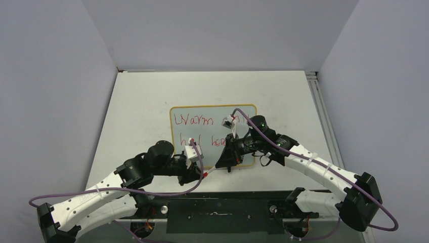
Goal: Write a sentence on the whiteboard
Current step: Close the whiteboard marker at the center of the board.
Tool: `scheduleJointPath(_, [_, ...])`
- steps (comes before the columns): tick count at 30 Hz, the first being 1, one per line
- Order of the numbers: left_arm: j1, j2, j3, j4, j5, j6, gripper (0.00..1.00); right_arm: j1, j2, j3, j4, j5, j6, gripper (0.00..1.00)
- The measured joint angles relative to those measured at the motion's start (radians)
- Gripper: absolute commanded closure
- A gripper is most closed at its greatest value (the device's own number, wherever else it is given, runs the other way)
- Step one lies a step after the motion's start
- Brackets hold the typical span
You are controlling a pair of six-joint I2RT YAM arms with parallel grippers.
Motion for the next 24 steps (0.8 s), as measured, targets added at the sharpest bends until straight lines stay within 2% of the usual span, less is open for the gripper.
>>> scheduleJointPath(3, [-0.002, 0.000, 0.000, -0.013, -0.011, 0.003, 0.98, 0.007, -0.011, -0.026, 0.035, 0.017, 0.026, 0.95])
scheduleJointPath(7, [-0.003, -0.002, 0.005, -0.023, -0.037, 0.006, 0.80, 0.010, -0.031, -0.060, 0.086, 0.038, 0.057, 0.95])
scheduleJointPath(13, [-0.002, -0.019, 0.051, -0.029, -0.097, 0.021, 0.48, 0.021, -0.072, -0.110, 0.132, 0.045, 0.102, 0.95])
scheduleJointPath(17, [-0.002, -0.050, 0.108, -0.031, -0.140, 0.035, 0.33, 0.029, -0.101, -0.157, 0.181, 0.047, 0.142, 0.95])
scheduleJointPath(20, [-0.002, -0.067, 0.132, -0.032, -0.173, 0.021, 0.30, 0.030, -0.125, -0.200, 0.246, 0.061, 0.188, 0.95])
scheduleJointPath(24, [-0.001, -0.067, 0.167, -0.042, -0.258, -0.074, 0.27, 0.030, -0.177, -0.238, 0.322, 0.121, 0.246, 0.95])
